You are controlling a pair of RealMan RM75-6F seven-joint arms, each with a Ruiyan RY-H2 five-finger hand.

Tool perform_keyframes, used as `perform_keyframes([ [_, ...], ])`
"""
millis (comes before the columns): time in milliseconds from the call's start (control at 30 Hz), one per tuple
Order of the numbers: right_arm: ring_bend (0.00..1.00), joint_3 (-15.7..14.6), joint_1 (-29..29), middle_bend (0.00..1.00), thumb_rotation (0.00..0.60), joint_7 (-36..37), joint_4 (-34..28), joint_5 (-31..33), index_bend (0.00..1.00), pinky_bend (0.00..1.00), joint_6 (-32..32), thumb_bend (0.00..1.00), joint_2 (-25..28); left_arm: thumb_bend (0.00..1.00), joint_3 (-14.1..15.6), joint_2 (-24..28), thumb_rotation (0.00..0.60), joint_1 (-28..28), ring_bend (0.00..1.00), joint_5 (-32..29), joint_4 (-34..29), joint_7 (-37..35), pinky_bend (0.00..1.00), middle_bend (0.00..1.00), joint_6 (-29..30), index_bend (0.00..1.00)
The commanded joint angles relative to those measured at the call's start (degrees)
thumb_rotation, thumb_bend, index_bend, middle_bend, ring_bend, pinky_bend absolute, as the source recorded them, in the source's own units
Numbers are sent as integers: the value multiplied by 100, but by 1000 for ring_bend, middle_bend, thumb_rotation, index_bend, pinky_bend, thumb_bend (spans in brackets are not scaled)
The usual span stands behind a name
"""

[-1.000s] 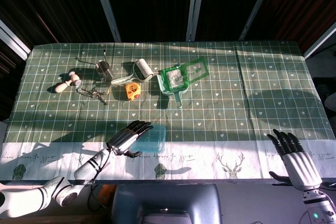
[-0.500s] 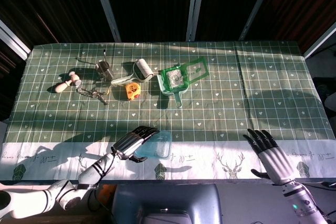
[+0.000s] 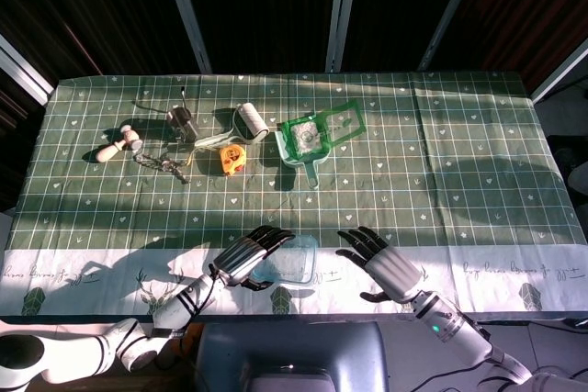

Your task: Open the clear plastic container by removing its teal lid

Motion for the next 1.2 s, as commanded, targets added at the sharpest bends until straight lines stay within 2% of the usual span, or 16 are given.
perform_keyframes([
  [33,0,-111,198,69,600,329,381,-259,422,0,243,321,-391,275,-8,-45,600,5,520,-3,63,67,538,505,52,0],
  [200,0,-119,279,119,600,481,755,-338,514,0,539,362,-744,275,12,-56,600,15,520,-30,99,118,538,505,66,0],
  [400,0,-45,424,136,600,377,1061,-234,546,0,577,368,-1060,276,34,-75,600,6,520,-57,120,156,537,504,48,0],
  [733,0,-33,610,142,600,387,1202,-20,559,0,484,405,-1386,275,45,-79,600,-6,520,-97,126,187,536,501,26,0],
  [1200,0,-75,753,142,600,79,1184,198,563,0,330,405,-1530,275,79,-51,600,-6,524,-100,96,179,537,499,39,0],
])
